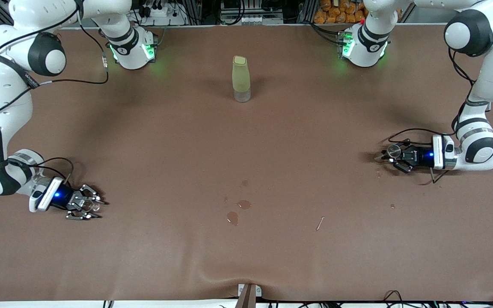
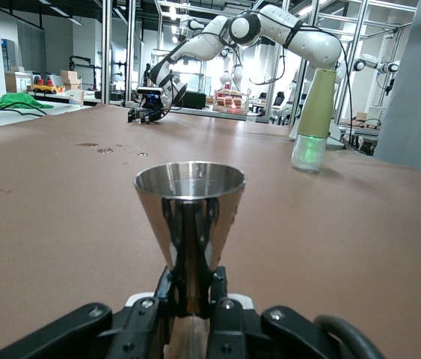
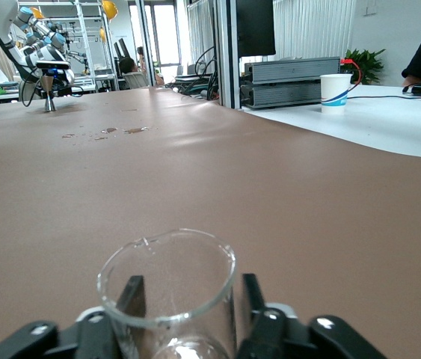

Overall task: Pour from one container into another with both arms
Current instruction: 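Lower the jigger with the left gripper while the right gripper lowers the beaker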

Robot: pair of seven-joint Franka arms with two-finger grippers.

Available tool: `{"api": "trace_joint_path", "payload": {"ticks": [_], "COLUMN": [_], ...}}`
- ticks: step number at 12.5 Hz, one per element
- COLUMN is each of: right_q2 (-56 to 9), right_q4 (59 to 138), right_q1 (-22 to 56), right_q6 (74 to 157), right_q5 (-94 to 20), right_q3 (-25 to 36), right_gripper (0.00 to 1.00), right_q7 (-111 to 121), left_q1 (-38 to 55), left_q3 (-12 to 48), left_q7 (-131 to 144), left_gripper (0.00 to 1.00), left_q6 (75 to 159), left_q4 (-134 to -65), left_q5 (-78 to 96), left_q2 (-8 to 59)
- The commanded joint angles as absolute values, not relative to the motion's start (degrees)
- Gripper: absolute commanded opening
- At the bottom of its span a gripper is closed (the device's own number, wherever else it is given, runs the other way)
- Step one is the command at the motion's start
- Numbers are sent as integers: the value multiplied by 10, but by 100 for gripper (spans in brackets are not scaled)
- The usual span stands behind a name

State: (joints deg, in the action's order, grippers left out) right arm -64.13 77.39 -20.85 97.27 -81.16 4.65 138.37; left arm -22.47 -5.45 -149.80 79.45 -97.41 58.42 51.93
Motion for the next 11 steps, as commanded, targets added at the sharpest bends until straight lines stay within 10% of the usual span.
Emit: {"api": "trace_joint_path", "payload": {"ticks": [1,2,3,4,11], "right_q2": [-640,-634,-627,-622,-550], "right_q4": [764,765,765,765,762], "right_q1": [-223,-224,-226,-227,-217], "right_q6": [969,968,963,950,941], "right_q5": [-811,-809,-809,-809,-743], "right_q3": [40,39,40,40,41], "right_gripper": [100,100,100,100,100], "right_q7": [1344,1331,1314,1281,1010], "left_q1": [-223,-223,-223,-223,-256], "left_q3": [-60,-60,-60,-60,-87], "left_q7": [-1512,-1513,-1513,-1507,-1404], "left_gripper": [0,0,31,99,100], "left_q6": [795,795,794,794,793], "left_q4": [-1004,-1004,-1004,-1003,-907], "left_q5": [561,561,561,561,495], "left_q2": [490,492,493,495,500]}}
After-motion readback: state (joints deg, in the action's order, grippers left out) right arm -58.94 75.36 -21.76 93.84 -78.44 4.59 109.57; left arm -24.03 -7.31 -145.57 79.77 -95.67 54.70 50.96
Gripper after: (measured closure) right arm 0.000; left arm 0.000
